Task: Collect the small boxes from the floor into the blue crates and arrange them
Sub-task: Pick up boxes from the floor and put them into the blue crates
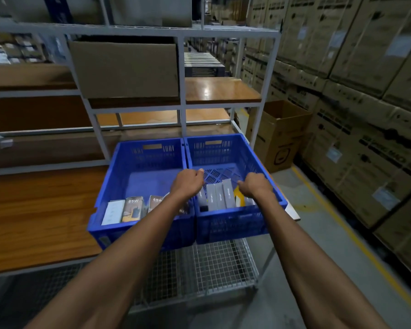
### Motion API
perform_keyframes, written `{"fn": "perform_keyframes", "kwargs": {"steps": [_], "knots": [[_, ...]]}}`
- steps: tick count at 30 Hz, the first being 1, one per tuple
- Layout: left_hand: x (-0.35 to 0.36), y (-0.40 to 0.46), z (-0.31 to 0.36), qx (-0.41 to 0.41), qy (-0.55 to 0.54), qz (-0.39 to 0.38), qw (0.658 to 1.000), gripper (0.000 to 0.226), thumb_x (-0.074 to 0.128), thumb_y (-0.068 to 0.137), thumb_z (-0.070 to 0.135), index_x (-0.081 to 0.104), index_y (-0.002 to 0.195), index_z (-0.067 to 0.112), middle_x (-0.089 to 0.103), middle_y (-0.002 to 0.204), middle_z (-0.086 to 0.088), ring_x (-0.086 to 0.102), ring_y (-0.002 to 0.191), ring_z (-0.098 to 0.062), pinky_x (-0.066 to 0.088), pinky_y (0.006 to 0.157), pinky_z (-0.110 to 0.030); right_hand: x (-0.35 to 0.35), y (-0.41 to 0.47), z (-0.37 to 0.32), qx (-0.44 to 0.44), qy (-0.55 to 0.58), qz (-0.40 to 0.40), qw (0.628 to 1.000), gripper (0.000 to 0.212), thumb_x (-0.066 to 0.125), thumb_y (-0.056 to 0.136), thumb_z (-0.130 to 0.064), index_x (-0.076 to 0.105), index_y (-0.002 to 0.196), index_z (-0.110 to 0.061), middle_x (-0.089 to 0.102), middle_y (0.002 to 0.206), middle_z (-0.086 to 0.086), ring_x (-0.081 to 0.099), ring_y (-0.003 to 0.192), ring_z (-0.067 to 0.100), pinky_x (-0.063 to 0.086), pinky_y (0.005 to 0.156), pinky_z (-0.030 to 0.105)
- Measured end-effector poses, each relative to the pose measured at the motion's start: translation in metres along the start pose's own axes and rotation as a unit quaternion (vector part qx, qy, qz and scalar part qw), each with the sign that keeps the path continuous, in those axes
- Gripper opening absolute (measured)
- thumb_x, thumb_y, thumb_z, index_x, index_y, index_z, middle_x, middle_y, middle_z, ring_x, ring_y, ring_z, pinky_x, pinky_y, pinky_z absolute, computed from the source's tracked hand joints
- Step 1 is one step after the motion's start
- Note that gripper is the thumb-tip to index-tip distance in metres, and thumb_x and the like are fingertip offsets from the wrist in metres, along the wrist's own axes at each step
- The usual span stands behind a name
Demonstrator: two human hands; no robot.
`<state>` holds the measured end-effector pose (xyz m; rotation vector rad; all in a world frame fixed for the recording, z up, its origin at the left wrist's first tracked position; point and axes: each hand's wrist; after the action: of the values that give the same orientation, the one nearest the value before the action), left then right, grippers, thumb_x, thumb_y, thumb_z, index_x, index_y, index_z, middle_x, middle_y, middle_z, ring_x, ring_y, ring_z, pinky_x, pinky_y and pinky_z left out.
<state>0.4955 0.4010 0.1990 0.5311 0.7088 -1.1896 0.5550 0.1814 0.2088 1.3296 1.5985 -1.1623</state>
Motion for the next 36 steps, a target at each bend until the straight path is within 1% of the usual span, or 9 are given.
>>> {"fn": "perform_keyframes", "kwargs": {"steps": [2, 5, 9, 13, 16, 19, 22, 26, 36], "knots": [[-0.006, -0.015, -0.004, 0.011, -0.013, -0.006, 1.000, 0.062, 0.036, 0.110, 0.047, 0.077, 0.081, 0.013, 0.064, 0.063, 0.002, 0.066, 0.069, -0.024, 0.059, 0.078, -0.041, -0.005, -0.018, -0.002, -0.004, 0.022, 0.046, 0.999, 0.030, 0.053, 0.098, -0.035, 0.064, 0.112, -0.010, 0.064, 0.121, 0.020, 0.063, 0.103, 0.039, 0.049, 0.077, 0.041], [-0.013, -0.045, -0.002, 0.043, -0.047, -0.019, 0.998, 0.055, 0.038, 0.110, 0.043, 0.076, 0.081, 0.017, 0.063, 0.068, 0.006, 0.066, 0.078, -0.026, 0.053, 0.080, -0.038, -0.003, -0.059, -0.003, -0.005, 0.050, 0.095, 0.994, 0.024, 0.050, 0.089, -0.025, 0.067, 0.101, -0.012, 0.068, 0.110, 0.019, 0.065, 0.097, 0.040, 0.051, 0.075, 0.040], [-0.019, -0.095, 0.004, 0.101, -0.064, -0.049, 0.992, 0.046, 0.040, 0.109, 0.038, 0.077, 0.091, 0.016, 0.072, 0.085, 0.000, 0.064, 0.082, -0.023, 0.053, 0.081, -0.037, 0.014, -0.133, 0.007, 0.010, 0.088, 0.167, 0.982, 0.024, 0.052, 0.088, -0.023, 0.071, 0.099, -0.013, 0.073, 0.102, 0.019, 0.068, 0.099, 0.040, 0.056, 0.080, 0.043], [-0.002, -0.151, 0.003, 0.157, -0.037, -0.092, 0.983, 0.039, 0.041, 0.106, 0.034, 0.074, 0.100, 0.014, 0.074, 0.104, -0.013, 0.066, 0.099, -0.034, 0.052, 0.087, -0.046, 0.044, -0.217, 0.039, 0.056, 0.114, 0.189, 0.974, 0.023, 0.054, 0.088, -0.027, 0.072, 0.094, -0.014, 0.073, 0.097, 0.016, 0.070, 0.094, 0.038, 0.058, 0.077, 0.041], [0.024, -0.206, 0.004, 0.178, -0.033, -0.136, 0.974, 0.037, 0.046, 0.107, 0.035, 0.073, 0.101, 0.010, 0.075, 0.108, -0.015, 0.066, 0.104, -0.036, 0.052, 0.088, -0.046, 0.064, -0.285, 0.071, 0.104, 0.117, 0.200, 0.967, 0.022, 0.054, 0.090, -0.027, 0.073, 0.096, -0.017, 0.075, 0.098, 0.014, 0.070, 0.094, 0.037, 0.057, 0.077, 0.040], [0.054, -0.260, 0.015, 0.213, -0.025, -0.176, 0.961, 0.035, 0.049, 0.105, 0.033, 0.067, 0.089, 0.008, 0.074, 0.100, -0.019, 0.067, 0.101, -0.039, 0.049, 0.083, -0.045, 0.074, -0.352, 0.110, 0.152, 0.130, 0.232, 0.952, 0.019, 0.056, 0.092, -0.028, 0.072, 0.099, -0.022, 0.076, 0.099, 0.009, 0.070, 0.096, 0.033, 0.059, 0.078, 0.040], [0.083, -0.319, 0.038, 0.261, -0.029, -0.224, 0.939, 0.034, 0.049, 0.101, 0.037, 0.057, 0.076, 0.016, 0.072, 0.090, -0.019, 0.067, 0.093, -0.039, 0.047, 0.077, -0.045, 0.077, -0.421, 0.148, 0.195, 0.133, 0.271, 0.933, 0.015, 0.058, 0.096, -0.027, 0.071, 0.102, -0.024, 0.075, 0.101, 0.006, 0.069, 0.095, 0.029, 0.058, 0.077, 0.036], [0.111, -0.413, 0.074, 0.312, -0.023, -0.269, 0.911, 0.029, 0.054, 0.102, 0.039, 0.072, 0.103, 0.016, 0.076, 0.102, -0.012, 0.068, 0.101, -0.035, 0.049, 0.081, -0.039, 0.088, -0.518, 0.199, 0.247, 0.138, 0.308, 0.908, 0.013, 0.058, 0.097, -0.026, 0.070, 0.101, -0.025, 0.075, 0.100, 0.004, 0.070, 0.094, 0.026, 0.059, 0.078, 0.037], [0.172, -0.720, 0.095, 0.448, -0.013, -0.386, 0.806, 0.025, 0.058, 0.103, 0.033, 0.073, 0.109, 0.014, 0.076, 0.107, -0.009, 0.068, 0.104, -0.032, 0.049, 0.086, -0.038, 0.174, -0.830, 0.297, 0.390, 0.164, 0.364, 0.830, 0.015, 0.057, 0.095, -0.022, 0.070, 0.102, -0.025, 0.075, 0.097, 0.004, 0.070, 0.093, 0.026, 0.058, 0.078, 0.039]]}}
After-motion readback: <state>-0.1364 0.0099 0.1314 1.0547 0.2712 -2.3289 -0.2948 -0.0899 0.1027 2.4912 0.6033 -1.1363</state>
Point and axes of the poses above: each hand's wrist, its own y-axis towards the middle knuckle, its own x-axis out of the palm, z = x × y
